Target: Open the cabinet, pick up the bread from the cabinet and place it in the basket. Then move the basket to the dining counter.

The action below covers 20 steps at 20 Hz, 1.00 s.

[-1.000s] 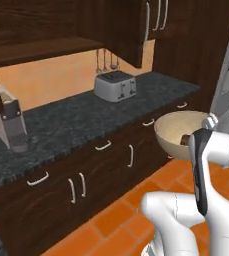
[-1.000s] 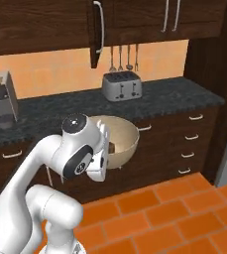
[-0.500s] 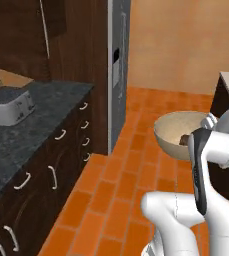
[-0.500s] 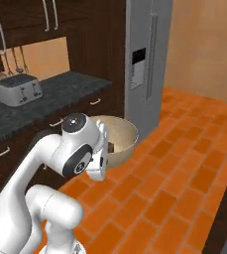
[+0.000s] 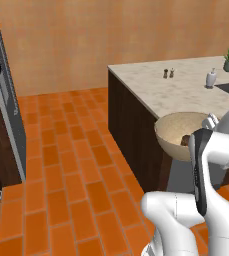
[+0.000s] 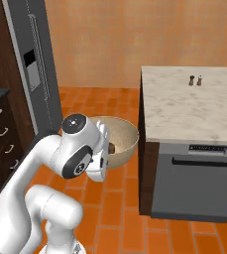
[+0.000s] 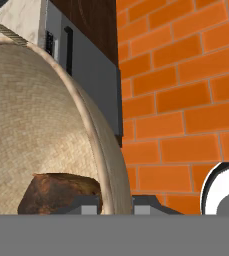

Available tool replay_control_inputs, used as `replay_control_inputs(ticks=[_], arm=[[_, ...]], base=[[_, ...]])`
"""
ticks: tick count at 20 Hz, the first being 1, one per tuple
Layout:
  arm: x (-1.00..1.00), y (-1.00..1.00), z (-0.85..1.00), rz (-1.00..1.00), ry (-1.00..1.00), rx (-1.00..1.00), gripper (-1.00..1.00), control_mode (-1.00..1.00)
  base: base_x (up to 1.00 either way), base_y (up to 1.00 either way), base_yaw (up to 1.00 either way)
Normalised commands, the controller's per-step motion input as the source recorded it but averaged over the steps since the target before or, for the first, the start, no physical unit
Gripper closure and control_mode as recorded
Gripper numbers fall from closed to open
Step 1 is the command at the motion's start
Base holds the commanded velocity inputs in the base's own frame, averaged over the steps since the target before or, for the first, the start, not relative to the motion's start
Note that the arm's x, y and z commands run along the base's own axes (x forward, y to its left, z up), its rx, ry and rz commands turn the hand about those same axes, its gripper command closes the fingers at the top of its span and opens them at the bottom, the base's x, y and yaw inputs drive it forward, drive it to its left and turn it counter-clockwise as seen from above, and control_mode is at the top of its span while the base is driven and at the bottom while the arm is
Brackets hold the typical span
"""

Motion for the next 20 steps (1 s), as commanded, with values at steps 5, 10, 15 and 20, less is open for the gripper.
replay_control_inputs(ticks=[5, 10, 15, 20], arm=[[0.00, 0.00, 0.00, 0.00, 0.00, 0.00, 1.00, 1.00], [0.00, 0.00, 0.00, 0.00, 0.00, 0.00, 1.00, 1.00], [0.00, 0.00, 0.00, 0.00, 0.00, 0.00, 1.00, 1.00], [0.00, 0.00, 0.00, 0.00, 0.00, 0.00, 1.00, 1.00]], base=[[0.92, 0.60, -0.48], [1.00, 1.00, -0.10], [1.00, 0.97, -0.07], [1.00, 0.61, -0.14]])
